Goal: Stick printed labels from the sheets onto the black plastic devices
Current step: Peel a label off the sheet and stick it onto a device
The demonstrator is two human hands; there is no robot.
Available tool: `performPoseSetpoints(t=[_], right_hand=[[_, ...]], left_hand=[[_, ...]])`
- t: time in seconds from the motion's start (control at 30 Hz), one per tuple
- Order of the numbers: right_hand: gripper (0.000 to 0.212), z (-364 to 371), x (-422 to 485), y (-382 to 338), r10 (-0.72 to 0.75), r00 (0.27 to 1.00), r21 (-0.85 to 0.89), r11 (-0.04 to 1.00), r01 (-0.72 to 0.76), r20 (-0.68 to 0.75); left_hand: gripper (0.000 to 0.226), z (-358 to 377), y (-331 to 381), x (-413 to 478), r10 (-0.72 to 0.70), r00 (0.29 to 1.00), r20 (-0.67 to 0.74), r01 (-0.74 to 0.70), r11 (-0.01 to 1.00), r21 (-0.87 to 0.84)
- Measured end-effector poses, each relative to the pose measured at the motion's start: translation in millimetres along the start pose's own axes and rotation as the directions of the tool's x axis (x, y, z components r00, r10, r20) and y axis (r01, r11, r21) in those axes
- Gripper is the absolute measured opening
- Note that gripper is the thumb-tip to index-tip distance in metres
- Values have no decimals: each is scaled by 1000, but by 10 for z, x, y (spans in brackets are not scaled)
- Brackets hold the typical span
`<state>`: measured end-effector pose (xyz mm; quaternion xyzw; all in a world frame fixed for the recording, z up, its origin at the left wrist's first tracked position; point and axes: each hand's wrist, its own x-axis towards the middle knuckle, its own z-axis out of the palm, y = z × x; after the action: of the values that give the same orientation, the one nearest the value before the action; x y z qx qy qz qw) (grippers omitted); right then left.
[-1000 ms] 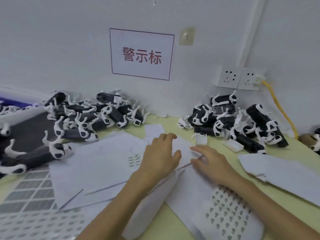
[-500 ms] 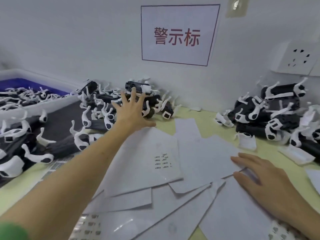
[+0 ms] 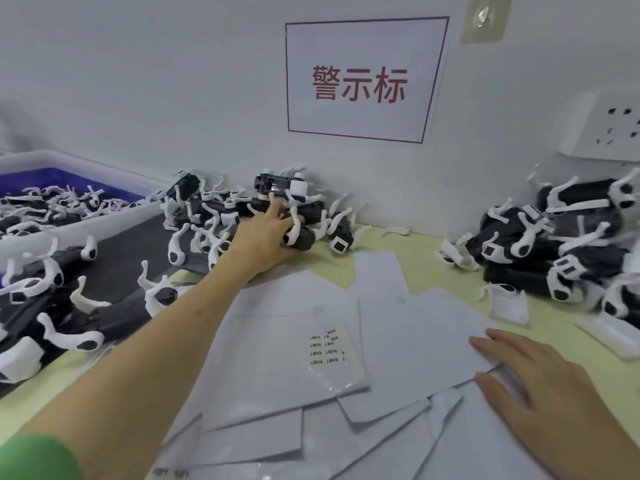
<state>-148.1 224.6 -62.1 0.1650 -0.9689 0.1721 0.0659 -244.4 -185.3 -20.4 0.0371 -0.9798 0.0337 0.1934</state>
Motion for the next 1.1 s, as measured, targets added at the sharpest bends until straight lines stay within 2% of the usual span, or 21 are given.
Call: performPoseSetpoints(t=[0.13, 0.23, 0.33, 0.4, 0.47, 0.53, 0.6, 0.67, 0.73, 0.77, 0.8, 0.83, 0.9, 1.0, 1.1], right_hand=[[45, 31, -38, 48, -40, 999, -12, 999, 39, -2], [45, 43, -37, 79, -48, 999, -13, 999, 48, -9], [44, 75, -24, 113, -62, 998, -13, 998, 61, -22], [41, 75, -25, 122, -76, 996, -1, 997, 76, -44], [35, 56, -49, 92, -100, 989, 35, 994, 104, -110], [26, -5, -90, 25, -118, 959, 78, 987, 142, -256], [23, -94, -140, -41, -141, 920, 67, 982, 177, -364], [26, -174, -161, -55, -176, 903, 48, 976, 211, -393], [26, -257, -155, -56, -132, 920, 146, 969, 198, -370], [29, -299, -148, -58, -92, 929, 231, 955, 183, -358], [31, -338, -145, -57, -57, 934, 313, 933, 175, -351], [34, -377, -145, -56, -30, 941, 385, 908, 167, -337], [43, -447, -177, -60, -3, 966, 528, 837, 143, -257], [58, -493, -296, -89, -21, 994, 731, 676, 93, -107], [59, -477, -391, -101, 33, 991, 834, 543, 94, -133]], left_hand=[[53, -104, 372, -162, 153, 987, -56, -156, 986, -56], [46, -188, 746, -276, 204, 971, -123, -220, 966, -135], [40, -339, 1169, -347, 182, 953, -243, -260, 904, -340], [38, -500, 1456, -375, 72, 952, -296, -237, 787, -570], [32, -679, 1697, -408, -74, 949, -307, -215, 561, -799], [23, -836, 1890, -432, -225, 946, -234, -170, 270, -948], [28, -943, 2040, -423, -354, 933, -59, -50, 36, -998], [33, -1021, 2148, -407, -435, 889, 141, 71, -174, -982], [38, -1080, 2186, -357, -391, 851, 351, 129, -492, -861], [49, -1109, 2181, -355, -279, 856, 436, 156, -664, -732], [59, -1114, 2169, -371, -144, 865, 481, 201, -778, -595], [63, -1092, 2158, -400, -27, 869, 494, 252, -835, -490], [53, -1047, 2188, -498, 86, 850, 519, 338, -845, -414], [47, -1038, 2322, -627, 71, 804, 590, 388, -814, -432], [51, -1102, 2433, -708, 125, 832, 540, 415, -787, -457]])
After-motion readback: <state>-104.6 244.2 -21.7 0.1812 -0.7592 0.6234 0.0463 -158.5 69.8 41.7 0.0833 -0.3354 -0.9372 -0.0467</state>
